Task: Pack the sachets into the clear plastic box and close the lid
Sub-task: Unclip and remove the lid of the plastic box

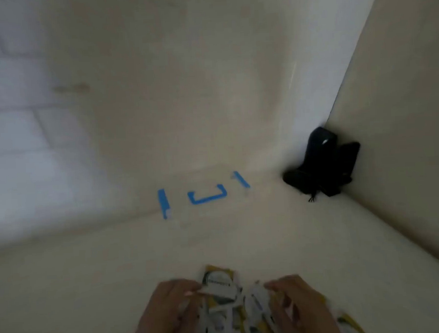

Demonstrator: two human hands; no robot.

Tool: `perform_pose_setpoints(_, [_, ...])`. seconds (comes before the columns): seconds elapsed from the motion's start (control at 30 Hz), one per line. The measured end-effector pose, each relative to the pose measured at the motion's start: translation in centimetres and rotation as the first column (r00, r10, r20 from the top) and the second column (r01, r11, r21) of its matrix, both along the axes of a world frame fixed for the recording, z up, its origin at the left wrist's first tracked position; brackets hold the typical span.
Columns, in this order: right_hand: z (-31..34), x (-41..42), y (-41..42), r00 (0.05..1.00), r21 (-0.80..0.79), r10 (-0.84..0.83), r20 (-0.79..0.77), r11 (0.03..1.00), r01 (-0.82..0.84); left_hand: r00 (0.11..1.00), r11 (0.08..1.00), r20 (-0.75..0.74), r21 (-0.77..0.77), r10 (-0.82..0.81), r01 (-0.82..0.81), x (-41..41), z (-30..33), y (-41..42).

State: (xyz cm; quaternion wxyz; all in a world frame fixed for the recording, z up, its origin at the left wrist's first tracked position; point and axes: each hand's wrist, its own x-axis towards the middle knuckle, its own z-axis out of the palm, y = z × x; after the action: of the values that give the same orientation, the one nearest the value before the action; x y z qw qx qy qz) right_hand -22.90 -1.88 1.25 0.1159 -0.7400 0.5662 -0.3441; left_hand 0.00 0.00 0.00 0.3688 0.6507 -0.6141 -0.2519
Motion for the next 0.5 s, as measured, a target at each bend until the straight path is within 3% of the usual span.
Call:
perform_pose_setpoints(0.07, [-0.1,-0.4,1.0,0.988,0.12,0.154,-0.014,0.981,-0.151,0.991,0.984,0.118,-0.157,-0.065,0.083,0.1,-0.5,1.1])
perform_pose_setpoints(0.17, [-0.2,-0.7,2.5,0.983,0.066,0.185,0.006,0.981,-0.185,0.981,0.964,0.171,-0.232,-0.091,0.13,0.1,-1.0,2.1])
perform_pose_setpoints(0.5, [-0.9,-2.7,8.3,0.978,0.103,0.2,0.053,0.973,-0.205,0.977,0.978,0.198,-0.177,-0.076,0.112,-0.8,-2.0,6.9])
